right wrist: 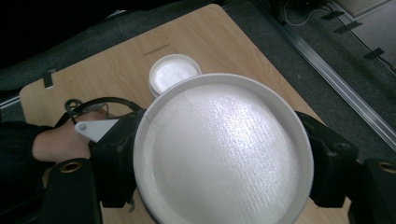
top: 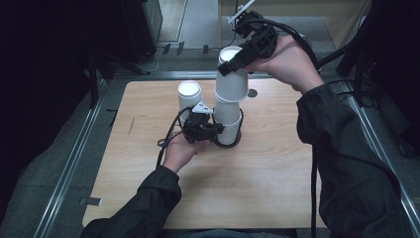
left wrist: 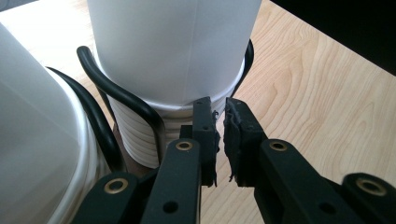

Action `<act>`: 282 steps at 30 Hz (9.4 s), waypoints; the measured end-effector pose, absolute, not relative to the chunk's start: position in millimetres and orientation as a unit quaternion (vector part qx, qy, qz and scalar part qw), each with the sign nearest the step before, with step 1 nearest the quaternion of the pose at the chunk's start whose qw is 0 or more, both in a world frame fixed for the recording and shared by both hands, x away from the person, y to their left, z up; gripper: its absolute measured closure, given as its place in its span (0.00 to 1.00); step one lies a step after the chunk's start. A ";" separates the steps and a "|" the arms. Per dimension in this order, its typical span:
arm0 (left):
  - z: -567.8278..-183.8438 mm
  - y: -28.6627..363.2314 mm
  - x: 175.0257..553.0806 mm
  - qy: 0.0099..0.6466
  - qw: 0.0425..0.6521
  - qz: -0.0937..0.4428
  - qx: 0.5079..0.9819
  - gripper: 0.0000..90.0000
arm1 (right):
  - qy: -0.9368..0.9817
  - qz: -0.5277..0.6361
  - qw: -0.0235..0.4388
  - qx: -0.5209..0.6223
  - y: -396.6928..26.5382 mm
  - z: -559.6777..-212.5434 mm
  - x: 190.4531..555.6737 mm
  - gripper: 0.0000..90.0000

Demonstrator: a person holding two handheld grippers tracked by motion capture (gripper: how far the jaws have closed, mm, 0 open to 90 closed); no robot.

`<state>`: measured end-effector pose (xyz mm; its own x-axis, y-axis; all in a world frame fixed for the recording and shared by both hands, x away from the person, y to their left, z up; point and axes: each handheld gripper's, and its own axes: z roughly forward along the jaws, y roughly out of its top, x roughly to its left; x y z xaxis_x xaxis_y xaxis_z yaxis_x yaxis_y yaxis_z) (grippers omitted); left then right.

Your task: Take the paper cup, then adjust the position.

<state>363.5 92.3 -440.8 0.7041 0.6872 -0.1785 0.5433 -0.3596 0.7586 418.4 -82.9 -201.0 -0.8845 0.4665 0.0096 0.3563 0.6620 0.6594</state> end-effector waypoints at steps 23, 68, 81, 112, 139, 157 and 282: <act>-432.0 103.0 352.8 0.351 0.419 0.066 0.835 0.73 | 0.919 0.332 0.070 0.199 -128.0 -243.7 365.7 0.28; -459.9 131.6 320.6 0.303 0.417 0.046 0.856 0.44 | 0.916 0.344 0.020 0.205 -144.3 -409.3 337.2 0.28; -476.5 136.9 323.4 0.290 0.426 0.030 0.857 0.43 | 0.915 0.354 -0.002 0.192 -136.3 -450.4 336.4 0.28; -483.1 135.4 317.0 0.244 0.393 -0.012 0.886 0.15 | 0.904 0.382 -0.015 0.192 -136.9 -455.6 335.0 0.28; -484.9 109.0 311.3 0.196 0.408 -0.029 0.891 0.03 | 0.881 0.441 -0.022 0.170 -137.0 -427.1 333.1 0.28; -489.2 90.5 308.7 0.173 0.428 -0.041 0.886 0.01 | 0.867 0.476 -0.040 0.145 -116.9 -414.8 322.1 0.28; -465.1 127.3 330.9 0.174 0.396 -0.023 0.901 0.00 | 0.897 0.411 -0.040 0.157 -148.0 -451.0 332.5 0.24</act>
